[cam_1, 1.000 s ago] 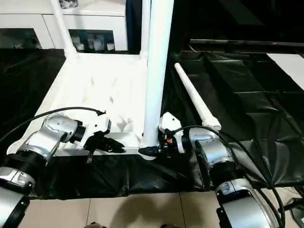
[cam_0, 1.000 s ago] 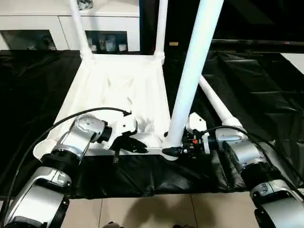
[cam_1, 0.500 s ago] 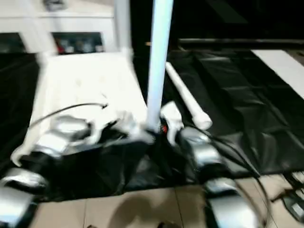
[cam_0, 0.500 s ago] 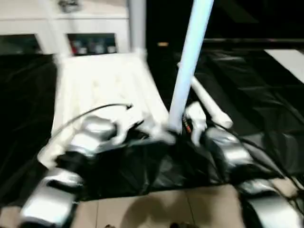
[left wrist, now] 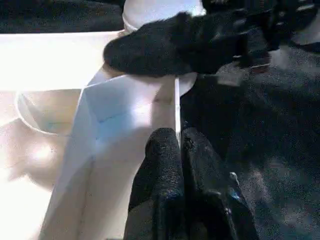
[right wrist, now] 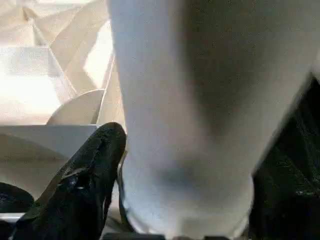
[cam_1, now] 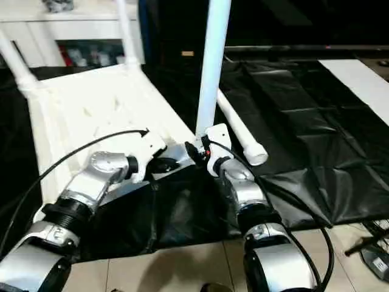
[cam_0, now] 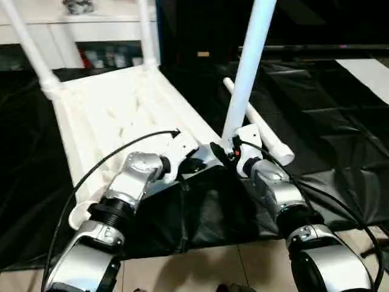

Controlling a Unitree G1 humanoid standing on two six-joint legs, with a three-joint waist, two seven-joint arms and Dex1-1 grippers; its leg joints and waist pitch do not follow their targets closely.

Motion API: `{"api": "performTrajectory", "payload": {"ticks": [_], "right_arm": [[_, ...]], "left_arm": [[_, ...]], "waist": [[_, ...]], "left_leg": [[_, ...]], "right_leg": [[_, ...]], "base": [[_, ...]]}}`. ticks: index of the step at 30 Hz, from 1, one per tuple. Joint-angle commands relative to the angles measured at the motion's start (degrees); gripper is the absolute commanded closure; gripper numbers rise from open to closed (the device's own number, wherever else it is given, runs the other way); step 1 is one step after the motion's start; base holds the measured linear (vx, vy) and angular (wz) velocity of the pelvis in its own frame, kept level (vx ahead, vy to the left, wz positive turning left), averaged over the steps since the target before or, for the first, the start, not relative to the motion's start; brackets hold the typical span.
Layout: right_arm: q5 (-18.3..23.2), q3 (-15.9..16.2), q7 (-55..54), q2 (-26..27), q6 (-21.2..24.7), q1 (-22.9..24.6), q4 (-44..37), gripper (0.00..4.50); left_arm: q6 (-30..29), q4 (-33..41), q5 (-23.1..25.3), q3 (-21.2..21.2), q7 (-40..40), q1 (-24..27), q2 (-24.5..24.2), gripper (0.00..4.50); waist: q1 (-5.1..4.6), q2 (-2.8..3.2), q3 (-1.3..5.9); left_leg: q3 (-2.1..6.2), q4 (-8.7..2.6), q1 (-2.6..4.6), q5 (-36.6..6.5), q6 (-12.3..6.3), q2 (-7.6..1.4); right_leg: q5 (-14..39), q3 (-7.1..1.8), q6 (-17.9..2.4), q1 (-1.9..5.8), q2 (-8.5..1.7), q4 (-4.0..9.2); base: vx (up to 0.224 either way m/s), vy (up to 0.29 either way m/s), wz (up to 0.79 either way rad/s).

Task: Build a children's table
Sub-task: Rotate leg to tighten, then rotate table base

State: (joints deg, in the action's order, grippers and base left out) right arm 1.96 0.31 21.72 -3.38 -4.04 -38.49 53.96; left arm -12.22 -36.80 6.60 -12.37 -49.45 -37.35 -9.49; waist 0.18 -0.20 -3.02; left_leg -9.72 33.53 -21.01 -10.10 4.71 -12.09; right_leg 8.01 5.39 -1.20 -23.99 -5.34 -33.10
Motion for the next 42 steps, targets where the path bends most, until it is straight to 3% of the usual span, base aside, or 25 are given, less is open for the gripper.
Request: {"api": "performTrajectory", "payload": {"ticks": [1, 4, 5, 6, 8, 14, 16, 20, 21, 23, 26, 28, 30, 31, 32, 33, 34, 35, 38, 39, 40, 42], "right_arm": [[-0.94, 1.0, 2.57, -0.48, 0.03, 1.33, -3.77, 1.0], [-1.31, 1.46, 4.02, -2.08, 0.53, 3.06, -7.11, 1.0], [0.4, 2.21, 8.48, -4.13, 2.02, 6.02, -12.97, 1.0], [0.62, 2.26, 8.96, -4.34, 2.23, 6.32, -13.57, 1.0], [2.67, 2.84, 14.33, -6.89, 3.77, 9.42, -19.88, 1.0], [7.23, 3.74, 25.92, -14.93, 6.27, 14.3, -29.81, 1.0], [8.14, 3.46, 29.01, -17.61, 7.22, 15.22, -31.51, 0.92], [8.22, 3.31, 30.86, -19.28, 8.35, 16.02, -32.96, 0.92], [8.62, 3.74, 32.98, -21.04, 10.81, 17.16, -35.26, 0.92], [9.61, 5.05, 36.46, -23.56, 15.36, 19.19, -39.35, 0.92], [9.23, 6.66, 35.95, -22.92, 17.75, 19.75, -40.94, 0.92], [7.09, 7.86, 32.08, -20.37, 18.25, 18.22, -38.51, 0.92], [4.7, 8.69, 27.65, -17.34, 18.55, 16.14, -34.86, 0.92], [3.98, 8.91, 26.24, -16.23, 18.61, 15.43, -33.63, 0.92], [3.66, 9.0, 25.29, -15.18, 19.42, 14.88, -32.91, 0.92], [3.42, 9.32, 24.07, -13.62, 20.86, 14.05, -32.09, 1.1], [3.31, 9.95, 22.9, -12.61, 22.63, 13.48, -32.14, 1.21], [3.29, 10.35, 22.02, -11.88, 24.04, 13.08, -32.27, 1.29], [2.72, 11.05, 19.94, -10.63, 26.87, 12.19, -31.93, 1.53], [2.28, 11.33, 19.54, -10.14, 26.98, 11.82, -31.34, 1.66], [1.85, 11.51, 19.07, -9.51, 26.83, 11.3, -30.45, 1.71], [1.59, 11.51, 18.36, -8.77, 26.89, 10.6, -29.26, 1.83]], "left_arm": [[0.68, 0.99, 0.25, -2.03, -0.43, 0.09, 1.11, 4.5], [-0.34, 2.13, 0.2, -1.93, 0.06, 0.75, 0.99, 4.5], [-1.59, 3.56, 0.12, -1.58, 0.45, 1.41, 0.83, 4.5], [-1.68, 3.68, 0.11, -1.55, 0.48, 1.48, 0.82, 4.5], [-1.79, 4.24, 0.04, -1.36, 0.5, 1.9, 0.55, 4.5], [-0.63, 3.03, -0.99, -0.03, 1.46, 1.83, 0.38, 4.5], [0.99, 2.52, -0.81, 0.22, 2.43, 1.94, 0.11, 3.95], [1.41, 2.53, -0.79, 0.23, 3.21, 2.13, -0.03, 3.8], [1.19, 3.49, -1.38, 1.43, 4.53, 2.09, -0.24, 3.67], [0.31, 5.58, -2.75, 4.33, 6.63, 1.63, -1.19, 3.67], [0.01, 7.48, -4.53, 7.83, 7.84, 0.46, -2.89, 3.67], [-1.57, 9.19, -5.62, 9.86, 7.11, -0.43, -5.08, 3.67], [-3.12, 10.31, -5.53, 11.22, 6.63, -1.0, -8.3, 3.67], [-3.67, 10.49, -5.29, 11.6, 6.51, -1.1, -9.73, 3.67], [-3.86, 10.48, -4.8, 11.89, 6.69, -1.13, -11.19, 3.67], [-5.04, 10.47, -3.57, 12.21, 6.76, -0.81, -13.95, 3.6], [-6.12, 10.53, -1.81, 11.97, 7.12, -0.18, -17.04, 3.79], [-6.72, 10.47, 0.15, 11.6, 7.93, 0.37, -19.6, 3.93], [-8.3, 10.47, 3.84, 11.01, 9.29, 1.99, -24.67, 4.11], [-9.15, 10.71, 4.41, 10.93, 9.3, 2.76, -26.14, 4.24], [-9.72, 10.97, 4.67, 10.47, 8.38, 3.91, -27.5, 4.36], [-10.0, 11.58, 4.43, 9.55, 6.51, 5.49, -28.39, 4.43]], "waist": [[0.19, 0.15, 3.97], [0.55, -0.05, 4.17], [0.57, -0.21, 4.17], [1.05, -0.23, 4.19], [1.24, -0.01, 4.28], [1.84, -0.34, 3.98], [1.9, -0.4, 4.03], [1.53, -0.61, 3.9], [1.67, -0.99, 3.93], [2.18, -0.72, 3.9], [1.71, -0.67, 3.85], [1.65, -0.35, 3.87], [1.25, -0.1, 3.78], [1.42, 0.09, 3.87], [1.39, 0.14, 3.82], [1.43, 0.3, 3.9], [1.46, 0.47, 3.99], [1.01, 0.5, 4.04], [0.86, 1.07, 3.93], [1.07, 0.42, 3.96], [1.08, 0.59, 3.85], [1.35, 0.24, 3.71]], "left_leg": [[-0.29, -3.99, 0.45, -17.26, -2.51, -0.76], [-0.41, -3.82, 0.11, -14.41, -3.79, -0.69], [-0.46, -3.8, 0.1, -14.01, -4.06, -0.66], [-0.47, -3.69, 0.17, -12.98, -4.88, -0.8], [-0.48, -3.61, 0.12, -11.62, -5.61, -0.77], [-0.48, -3.69, 0.13, -13.51, -5.34, -0.68], [-0.44, -3.63, 0.11, -13.72, -5.52, -0.66], [-0.31, -3.63, -0.27, -14.77, -5.31, -0.45], [-0.37, -3.53, -0.05, -14.89, -5.26, -0.46], [-0.28, -3.56, -0.04, -13.43, -5.89, -0.68], [-0.12, -3.72, -0.56, -14.04, -5.47, -0.57], [-0.23, -3.55, 0.13, -15.05, -4.62, -0.53], [0.0, -3.81, -0.06, -15.24, -3.11, -0.5], [-0.06, -3.67, 0.6, -15.94, -2.53, -0.64], [-0.1, -3.71, 0.66, -15.97, -2.37, -0.66], [0.04, -3.88, 0.32, -15.2, -2.07, -0.67], [0.09, -3.93, 0.45, -14.97, -1.81, -0.76], [0.18, -4.1, 0.1, -14.13, -1.55, -0.73], [0.04, -4.09, 0.8, -14.09, -0.7, -0.86], [0.13, -4.14, 0.56, -13.69, -0.56, -0.87], [0.02, -4.2, 0.73, -14.06, -0.38, -0.91], [-0.09, -4.24, 0.72, -15.13, 0.22, -0.9]], "right_leg": [[18.64, -2.26, -11.45, 3.26, -2.26, 3.96], [14.84, -2.43, -12.28, 3.62, -2.41, 3.45], [14.7, -2.39, -12.25, 3.71, -2.34, 3.49], [13.65, -2.44, -11.94, 3.76, -2.33, 3.42], [12.16, -2.47, -12.23, 3.82, -2.32, 3.21], [17.89, -2.31, -10.2, 3.74, -2.23, 4.0], [17.94, -2.27, -9.97, 3.86, -2.18, 4.06], [22.23, -1.94, -8.5, 3.72, -2.25, 4.58], [23.42, -1.94, -8.14, 3.54, -2.26, 4.77], [20.6, -2.14, -8.66, 3.79, -2.09, 4.38], [21.26, -1.72, -8.27, 3.84, -2.06, 4.21], [24.3, -1.75, -7.76, 3.24, -2.26, 4.7], [24.15, -1.79, -8.3, 3.02, -2.16, 4.38], [23.6, -1.88, -8.36, 2.77, -2.18, 4.44], [22.7, -1.99, -8.7, 2.67, -2.09, 4.3], [20.53, -2.04, -9.16, 3.13, -2.04, 3.82], [19.26, -2.12, -9.45, 3.04, -2.0, 3.57], [16.31, -2.15, -9.75, 3.43, -1.8, 3.03], [13.99, -2.3, -10.44, 3.17, -1.82, 2.88], [14.87, -2.34, -10.66, 3.38, -2.12, 2.56], [15.48, -2.44, -10.74, 3.13, -2.11, 2.83], [17.45, -2.57, -10.46, 3.02, -2.32, 3.05]], "base": [[0.0, 0.0, 0.0], [0.0, 0.0, 0.0], [0.0, 0.0, 0.0], [0.0, 0.0, 0.0], [0.0, 0.0, 0.0], [0.0, 0.0, 0.0], [0.0, 0.0, 0.0], [0.0, 0.0, 0.0], [0.0, 0.0, 0.0], [0.0, 0.0, 0.0], [0.0, 0.0, 0.0], [0.0, 0.0, 0.0], [0.0, 0.0, 0.0], [0.0, 0.0, 0.0], [0.0, 0.0, 0.0], [0.0, 0.0, 0.0], [0.0, 0.0, 0.0], [0.0, 0.0, 0.0], [0.0, 0.0, 0.0], [0.0, 0.0, 0.0], [0.0, 0.0, 0.0], [0.0, 0.0, 0.0]]}}
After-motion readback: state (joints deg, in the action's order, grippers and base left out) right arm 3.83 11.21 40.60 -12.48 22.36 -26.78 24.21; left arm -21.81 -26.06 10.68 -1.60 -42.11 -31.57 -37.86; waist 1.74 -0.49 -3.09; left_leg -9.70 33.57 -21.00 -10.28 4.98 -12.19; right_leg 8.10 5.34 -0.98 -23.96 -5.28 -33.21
